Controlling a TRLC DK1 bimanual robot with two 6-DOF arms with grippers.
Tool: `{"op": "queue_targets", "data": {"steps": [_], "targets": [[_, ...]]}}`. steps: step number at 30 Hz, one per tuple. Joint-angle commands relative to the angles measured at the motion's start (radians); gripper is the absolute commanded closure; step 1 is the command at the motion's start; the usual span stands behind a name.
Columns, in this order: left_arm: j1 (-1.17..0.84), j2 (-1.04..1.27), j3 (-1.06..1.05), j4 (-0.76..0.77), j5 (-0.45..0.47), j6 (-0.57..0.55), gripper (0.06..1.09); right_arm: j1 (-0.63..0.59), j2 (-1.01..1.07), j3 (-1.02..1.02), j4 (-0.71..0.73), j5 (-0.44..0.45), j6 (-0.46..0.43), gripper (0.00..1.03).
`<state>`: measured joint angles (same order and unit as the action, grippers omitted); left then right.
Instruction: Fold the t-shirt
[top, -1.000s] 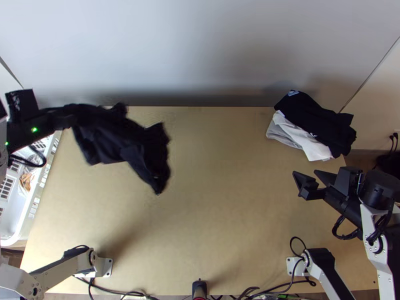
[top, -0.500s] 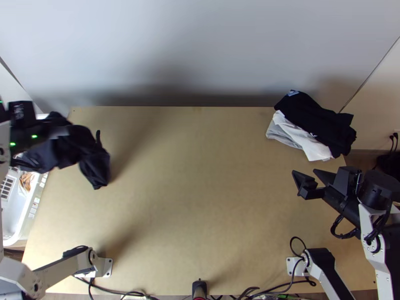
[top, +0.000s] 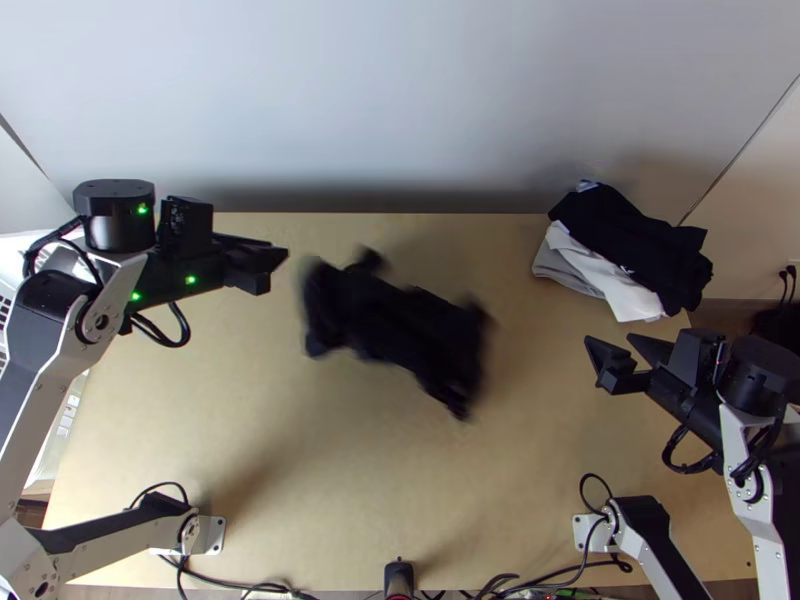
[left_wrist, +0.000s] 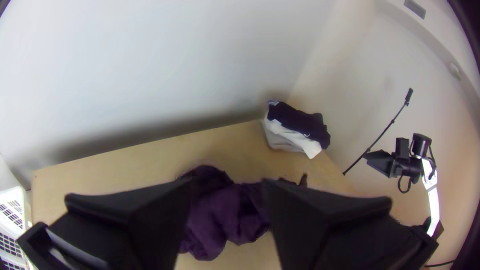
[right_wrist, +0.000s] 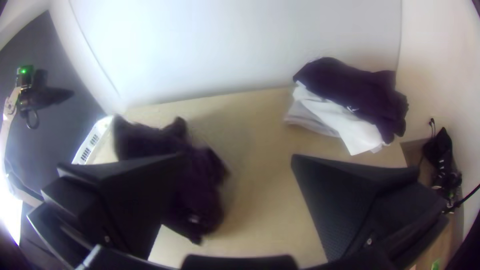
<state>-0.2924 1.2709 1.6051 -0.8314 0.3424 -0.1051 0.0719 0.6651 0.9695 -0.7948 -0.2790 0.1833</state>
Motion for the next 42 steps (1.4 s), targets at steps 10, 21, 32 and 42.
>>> {"op": "queue_targets", "data": {"steps": [10,21,32,42], "targets": [[0.124,-0.077,-0.286,-0.049,-0.014,0.193,0.1,0.104,0.191,0.012,0.017,-0.029,0.047,0.05],[0.084,-0.146,-0.427,0.003,-0.149,0.26,0.1,0.444,0.499,-0.006,-0.063,0.031,-0.104,0.05],[0.082,-0.157,-0.424,0.003,-0.183,0.263,0.1,0.683,0.803,0.141,-0.049,-0.022,-0.123,0.05],[0.095,-0.192,-0.424,-0.003,-0.227,0.283,0.1,0.631,0.97,0.268,0.02,-0.02,-0.165,0.07]]}}
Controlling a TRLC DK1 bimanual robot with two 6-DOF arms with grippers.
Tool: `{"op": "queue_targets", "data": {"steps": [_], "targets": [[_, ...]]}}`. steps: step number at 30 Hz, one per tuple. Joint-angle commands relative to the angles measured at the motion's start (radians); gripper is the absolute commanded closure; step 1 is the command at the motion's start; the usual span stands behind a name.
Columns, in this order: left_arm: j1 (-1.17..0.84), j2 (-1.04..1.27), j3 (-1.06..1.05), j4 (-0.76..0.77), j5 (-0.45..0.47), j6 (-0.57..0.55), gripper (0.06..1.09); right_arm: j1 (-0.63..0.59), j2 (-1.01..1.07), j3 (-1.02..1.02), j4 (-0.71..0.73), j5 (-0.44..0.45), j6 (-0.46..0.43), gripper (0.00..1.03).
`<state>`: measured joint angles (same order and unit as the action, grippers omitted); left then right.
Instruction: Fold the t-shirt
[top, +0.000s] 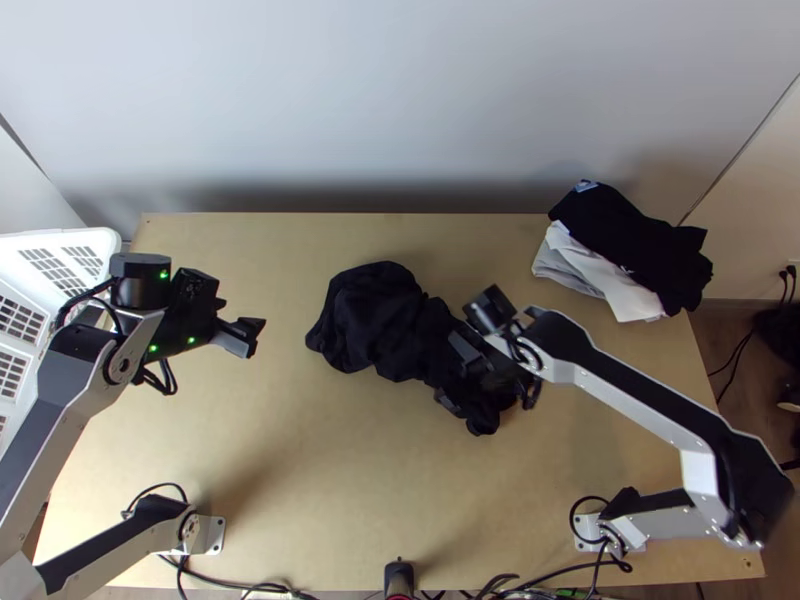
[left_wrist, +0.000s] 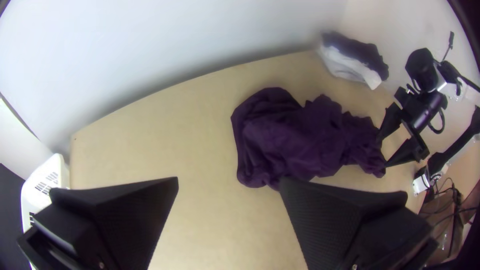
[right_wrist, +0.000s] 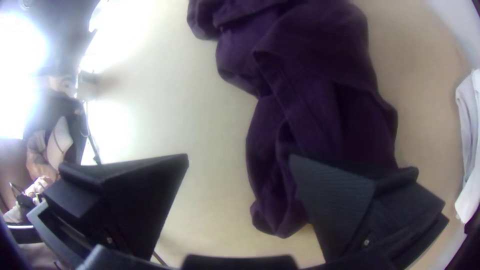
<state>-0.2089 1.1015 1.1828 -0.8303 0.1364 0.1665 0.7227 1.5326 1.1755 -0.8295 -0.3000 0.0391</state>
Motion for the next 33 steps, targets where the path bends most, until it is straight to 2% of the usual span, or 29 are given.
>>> {"op": "queue_targets", "data": {"steps": [1,9,21,23,24,25,28,33], "targets": [[0.016,-0.028,-0.002,-0.006,-0.021,0.011,0.1,-0.031,0.104,0.062,0.072,0.001,-0.021,0.05],[0.028,-0.043,-0.023,-0.007,-0.023,0.011,0.1,-0.065,0.107,0.107,0.23,0.01,-0.047,0.05],[0.039,-0.061,-0.02,-0.015,-0.041,0.03,0.1,-0.095,0.288,0.138,0.256,0.015,-0.047,0.07],[0.045,-0.065,-0.022,-0.016,-0.041,0.033,0.1,-0.101,0.302,0.142,0.271,0.013,-0.042,0.17],[0.048,-0.066,-0.022,-0.018,-0.041,0.034,0.1,-0.103,0.311,0.147,0.273,0.013,-0.033,0.26],[0.052,-0.068,-0.022,-0.02,-0.041,0.038,0.1,-0.105,0.314,0.151,0.273,0.015,-0.027,0.4],[0.063,-0.074,-0.023,-0.021,-0.041,0.05,0.1,-0.117,0.328,0.167,0.28,0.013,0.025,0.98],[0.072,-0.078,-0.023,-0.021,-0.041,0.056,0.1,-0.169,0.296,0.159,0.254,0.013,0.051,1.0]]}}
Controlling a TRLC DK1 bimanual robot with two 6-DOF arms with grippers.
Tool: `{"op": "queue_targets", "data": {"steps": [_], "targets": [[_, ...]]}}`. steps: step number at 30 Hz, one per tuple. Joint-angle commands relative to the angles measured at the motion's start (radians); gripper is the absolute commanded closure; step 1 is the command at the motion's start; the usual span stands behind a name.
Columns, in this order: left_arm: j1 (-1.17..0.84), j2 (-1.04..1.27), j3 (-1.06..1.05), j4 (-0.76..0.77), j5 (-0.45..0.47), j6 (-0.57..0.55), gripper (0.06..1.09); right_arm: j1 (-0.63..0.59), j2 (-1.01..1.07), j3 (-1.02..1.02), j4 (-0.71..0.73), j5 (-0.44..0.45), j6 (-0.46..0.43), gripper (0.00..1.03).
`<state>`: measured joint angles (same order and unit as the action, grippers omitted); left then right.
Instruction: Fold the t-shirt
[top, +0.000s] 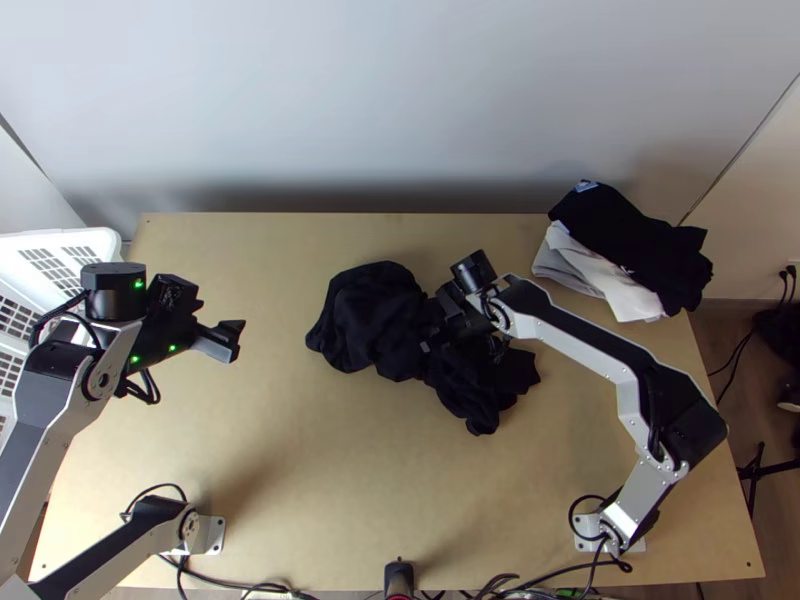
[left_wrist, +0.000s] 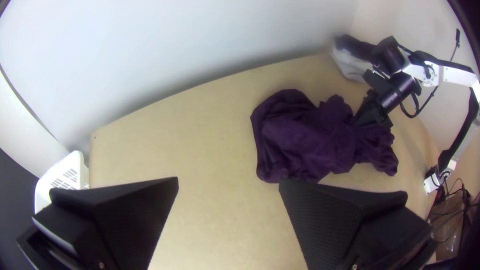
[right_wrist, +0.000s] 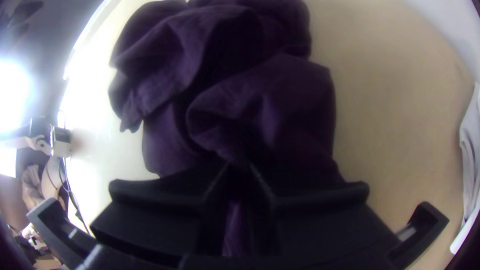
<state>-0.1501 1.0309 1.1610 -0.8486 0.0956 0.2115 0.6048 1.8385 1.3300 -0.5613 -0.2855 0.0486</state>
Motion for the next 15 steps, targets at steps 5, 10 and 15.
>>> {"op": "queue_targets", "data": {"steps": [5,10,15], "targets": [[0.014,-0.011,-0.009,-0.003,0.0,0.011,0.1,-0.138,-0.176,-0.005,-0.015,-0.001,0.069,1.0],[0.014,-0.009,-0.017,0.005,0.0,0.009,0.1,-0.247,-0.298,-0.015,-0.015,-0.001,0.085,1.0],[0.009,0.0,-0.014,0.016,0.0,0.009,0.1,-0.362,-0.32,-0.06,-0.015,0.008,0.099,1.0]]}}
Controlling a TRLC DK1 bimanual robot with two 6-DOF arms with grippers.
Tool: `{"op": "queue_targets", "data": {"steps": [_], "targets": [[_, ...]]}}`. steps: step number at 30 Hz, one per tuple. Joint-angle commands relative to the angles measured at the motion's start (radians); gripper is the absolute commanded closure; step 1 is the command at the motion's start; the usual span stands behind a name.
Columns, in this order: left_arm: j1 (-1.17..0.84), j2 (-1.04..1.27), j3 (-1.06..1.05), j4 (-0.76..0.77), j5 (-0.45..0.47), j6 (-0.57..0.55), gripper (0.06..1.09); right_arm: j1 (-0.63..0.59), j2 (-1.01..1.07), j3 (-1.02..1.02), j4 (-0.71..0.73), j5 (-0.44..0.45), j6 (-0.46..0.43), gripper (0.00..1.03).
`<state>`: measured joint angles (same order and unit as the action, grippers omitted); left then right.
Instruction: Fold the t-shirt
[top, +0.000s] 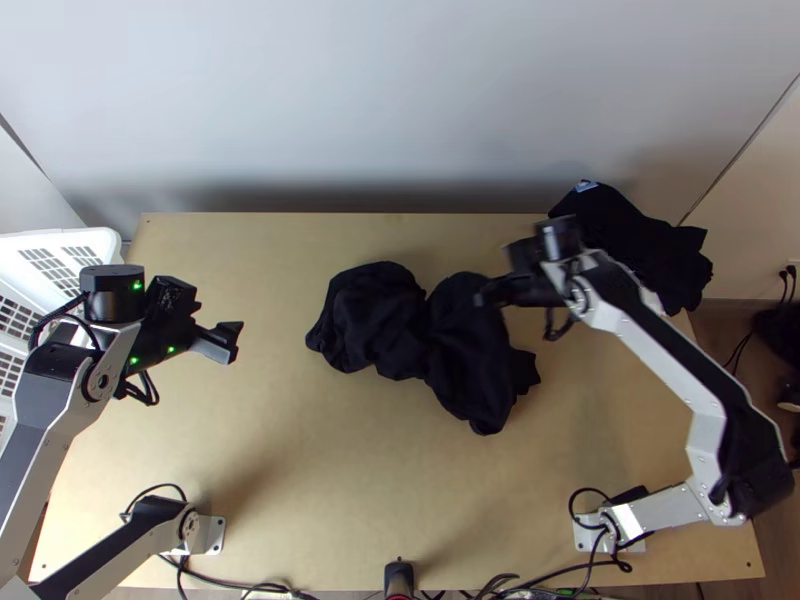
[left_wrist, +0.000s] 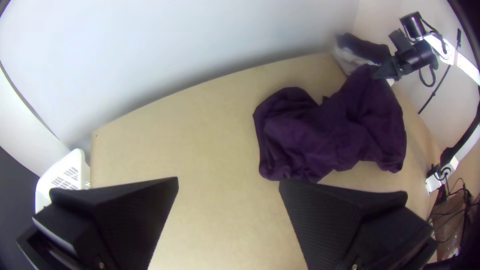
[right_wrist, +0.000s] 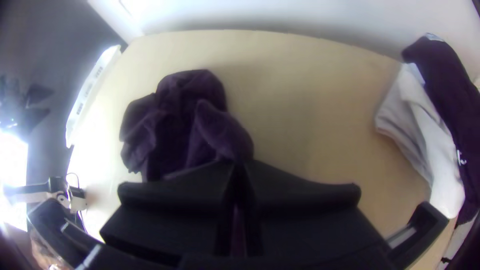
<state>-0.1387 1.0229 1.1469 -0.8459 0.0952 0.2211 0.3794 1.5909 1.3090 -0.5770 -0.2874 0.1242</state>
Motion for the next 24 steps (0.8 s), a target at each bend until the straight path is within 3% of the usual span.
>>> {"op": "queue_targets", "data": {"steps": [1,2,3,4,5,6,13,19,24], "targets": [[-0.002,0.009,0.004,0.013,0.0,0.0,0.1,-0.162,-0.063,-0.047,0.0,0.033,0.034,1.0],[-0.002,0.009,0.005,0.013,0.0,0.001,0.1,-0.18,-0.046,-0.053,0.002,0.063,0.04,1.0],[-0.002,0.009,0.007,0.015,0.0,0.001,0.1,-0.195,-0.026,-0.062,0.002,0.096,0.048,0.93],[-0.001,0.009,0.005,0.015,0.0,0.001,0.1,-0.215,0.0,-0.071,0.0,0.142,0.055,0.65],[-0.001,0.009,0.004,0.013,0.0,0.001,0.1,-0.224,0.029,-0.079,-0.004,0.182,0.058,0.29],[-0.001,0.009,0.002,0.015,0.0,0.001,0.1,-0.232,0.055,-0.08,-0.026,0.215,0.058,0.03],[-0.001,0.008,-0.015,0.015,0.0,0.001,0.1,-0.192,-0.075,-0.113,-0.046,0.243,0.046,0.04],[-0.018,0.066,-0.013,0.025,0.001,-0.046,0.1,-0.043,-0.276,-0.116,-0.055,0.071,0.002,0.04],[-0.087,0.175,0.04,0.059,0.005,-0.124,0.1,0.07,-0.313,-0.099,-0.109,0.06,-0.015,0.04]]}}
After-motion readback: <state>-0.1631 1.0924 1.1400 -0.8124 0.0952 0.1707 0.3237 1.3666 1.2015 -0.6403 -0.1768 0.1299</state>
